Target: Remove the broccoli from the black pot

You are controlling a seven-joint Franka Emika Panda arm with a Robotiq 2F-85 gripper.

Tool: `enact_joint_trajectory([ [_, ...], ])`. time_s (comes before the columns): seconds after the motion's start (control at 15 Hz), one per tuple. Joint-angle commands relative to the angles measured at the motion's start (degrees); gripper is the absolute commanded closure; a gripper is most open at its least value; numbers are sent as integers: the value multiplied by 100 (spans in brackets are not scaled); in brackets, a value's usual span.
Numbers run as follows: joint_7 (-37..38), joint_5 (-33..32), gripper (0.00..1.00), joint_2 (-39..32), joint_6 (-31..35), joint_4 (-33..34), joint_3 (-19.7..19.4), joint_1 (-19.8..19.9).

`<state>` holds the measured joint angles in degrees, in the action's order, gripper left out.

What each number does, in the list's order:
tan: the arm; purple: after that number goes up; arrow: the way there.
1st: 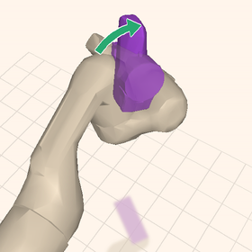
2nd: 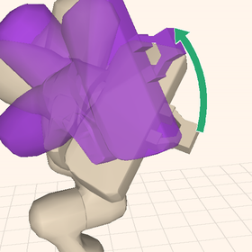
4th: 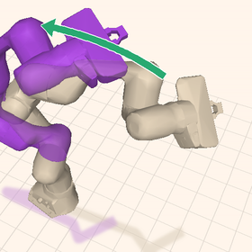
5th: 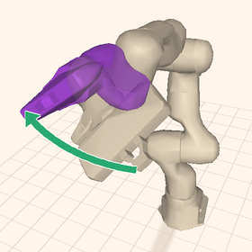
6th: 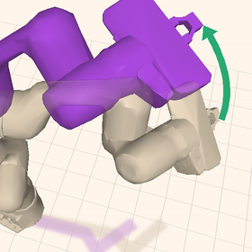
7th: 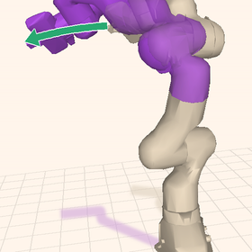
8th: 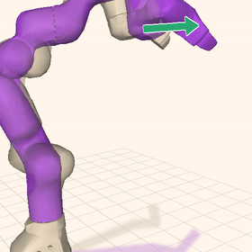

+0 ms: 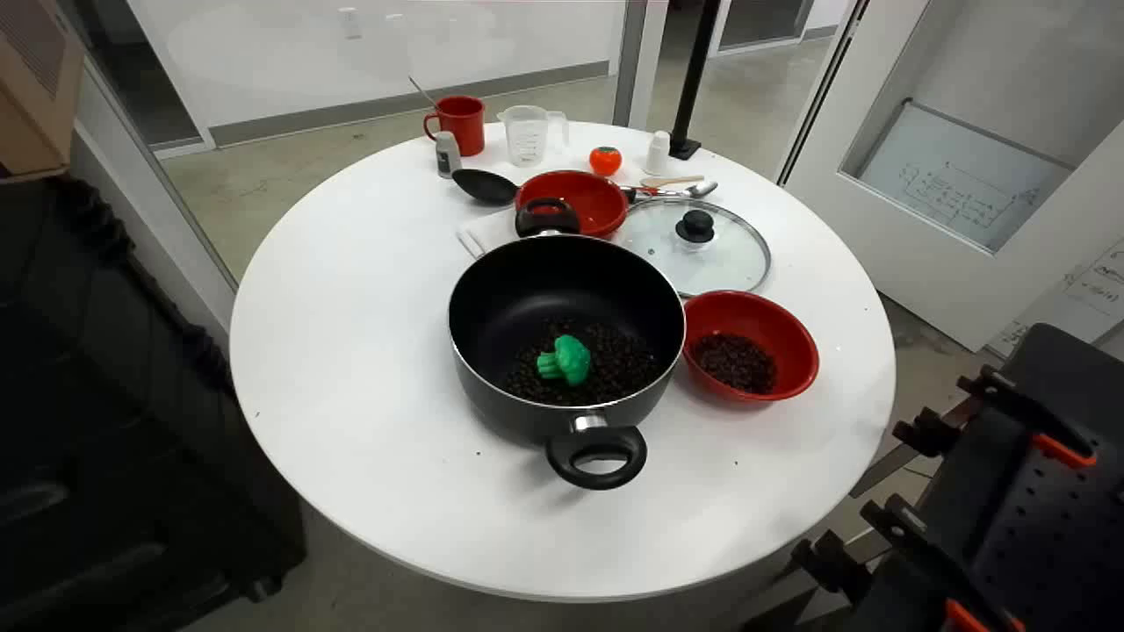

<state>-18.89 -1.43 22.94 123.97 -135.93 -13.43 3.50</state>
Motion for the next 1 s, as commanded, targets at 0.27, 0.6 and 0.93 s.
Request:
enact_joint_trajectory([
  [0.27, 124, -55, 0, -80, 217, -40, 204, 67],
  [0.6, 530, -145, 0, -470, 629, -49, 608, -15],
  [0.93, 1278, -571, 0, -1244, 968, 46, 1074, -18],
])
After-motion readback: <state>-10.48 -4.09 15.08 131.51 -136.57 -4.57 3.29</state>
